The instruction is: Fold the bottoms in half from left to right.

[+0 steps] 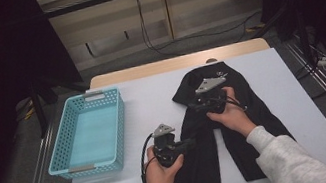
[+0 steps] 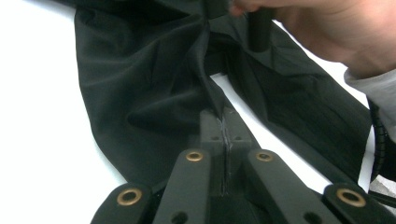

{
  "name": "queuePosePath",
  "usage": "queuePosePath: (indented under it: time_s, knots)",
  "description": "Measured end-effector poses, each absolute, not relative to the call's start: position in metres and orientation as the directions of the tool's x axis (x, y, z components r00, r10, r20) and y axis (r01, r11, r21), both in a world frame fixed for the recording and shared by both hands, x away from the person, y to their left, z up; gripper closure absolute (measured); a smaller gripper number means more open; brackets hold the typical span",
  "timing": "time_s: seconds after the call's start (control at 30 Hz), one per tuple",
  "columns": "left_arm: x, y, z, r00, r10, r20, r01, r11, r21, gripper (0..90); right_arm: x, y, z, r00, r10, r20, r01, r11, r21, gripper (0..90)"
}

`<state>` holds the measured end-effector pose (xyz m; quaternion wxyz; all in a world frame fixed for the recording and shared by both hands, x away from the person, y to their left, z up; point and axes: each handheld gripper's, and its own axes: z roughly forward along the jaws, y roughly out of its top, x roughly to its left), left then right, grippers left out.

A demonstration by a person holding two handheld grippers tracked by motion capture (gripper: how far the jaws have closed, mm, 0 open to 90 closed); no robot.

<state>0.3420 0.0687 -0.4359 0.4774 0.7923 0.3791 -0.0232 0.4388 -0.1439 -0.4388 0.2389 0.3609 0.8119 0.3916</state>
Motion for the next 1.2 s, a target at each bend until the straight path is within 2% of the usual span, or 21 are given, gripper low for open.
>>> queuePosePath:
  time_s: [0.13, 0.2, 0.3, 0.5, 0.67, 0.8, 0.97, 1.0, 1.03, 1.07, 1.1, 1.17, 1.2]
  knots:
    - [0.343, 0.071, -0.435, 0.706, 0.582, -0.402, 0.625, -0.245, 0.741, 89.5, 0.444, -0.131, -0.451, -0.640, 0.753, -0.150, 0.403, 0.495, 0.770, 51.8]
    - [0.344, 0.072, -0.436, 0.705, 0.582, -0.405, 0.628, -0.247, 0.738, 89.6, 0.446, -0.129, -0.456, -0.650, 0.743, -0.160, 0.401, 0.513, 0.759, 61.0]
    - [0.344, 0.073, -0.435, 0.705, 0.582, -0.405, 0.628, -0.248, 0.737, 89.5, 0.448, -0.133, -0.457, -0.647, 0.747, -0.154, 0.410, 0.511, 0.756, 85.3]
    - [0.344, 0.069, -0.428, 0.716, 0.565, -0.411, 0.618, -0.238, 0.750, 89.6, 0.457, -0.154, -0.437, -0.598, 0.799, -0.062, 0.440, 0.392, 0.808, 86.6]
    - [0.348, 0.048, -0.408, 0.758, 0.494, -0.426, 0.586, -0.229, 0.777, 89.6, 0.463, -0.178, -0.412, -0.546, 0.837, -0.022, 0.439, 0.308, 0.844, 86.6]
    - [0.353, 0.014, -0.386, 0.799, 0.413, -0.438, 0.557, -0.232, 0.798, 89.6, 0.471, -0.208, -0.384, -0.491, 0.871, -0.010, 0.431, 0.253, 0.866, 86.7]
    - [0.357, -0.040, -0.359, 0.866, 0.318, -0.387, 0.468, -0.241, 0.850, 89.0, 0.482, -0.257, -0.349, -0.358, 0.934, -0.020, 0.412, 0.177, 0.894, 85.7]
    - [0.359, -0.049, -0.358, 0.873, 0.323, -0.366, 0.451, -0.250, 0.857, 84.4, 0.486, -0.267, -0.347, -0.338, 0.941, 0.001, 0.408, 0.146, 0.901, 77.2]
    - [0.362, -0.055, -0.360, 0.872, 0.333, -0.359, 0.446, -0.237, 0.863, 65.7, 0.490, -0.273, -0.348, -0.333, 0.943, 0.004, 0.423, 0.146, 0.894, 61.8]
    - [0.365, -0.057, -0.362, 0.871, 0.327, -0.366, 0.452, -0.245, 0.858, 52.1, 0.491, -0.278, -0.348, -0.299, 0.953, -0.049, 0.443, 0.184, 0.878, 61.3]
    - [0.367, -0.058, -0.365, 0.868, 0.325, -0.376, 0.463, -0.256, 0.849, 44.7, 0.489, -0.281, -0.348, -0.271, 0.959, -0.080, 0.449, 0.199, 0.871, 61.4]
    - [0.371, -0.051, -0.372, 0.878, 0.353, -0.324, 0.432, -0.290, 0.854, 36.0, 0.482, -0.286, -0.351, -0.273, 0.962, -0.007, 0.461, 0.137, 0.877, 51.4]
    - [0.374, -0.045, -0.375, 0.877, 0.365, -0.313, 0.430, -0.305, 0.850, 32.1, 0.478, -0.286, -0.355, -0.293, 0.956, -0.014, 0.475, 0.158, 0.865, 48.0]
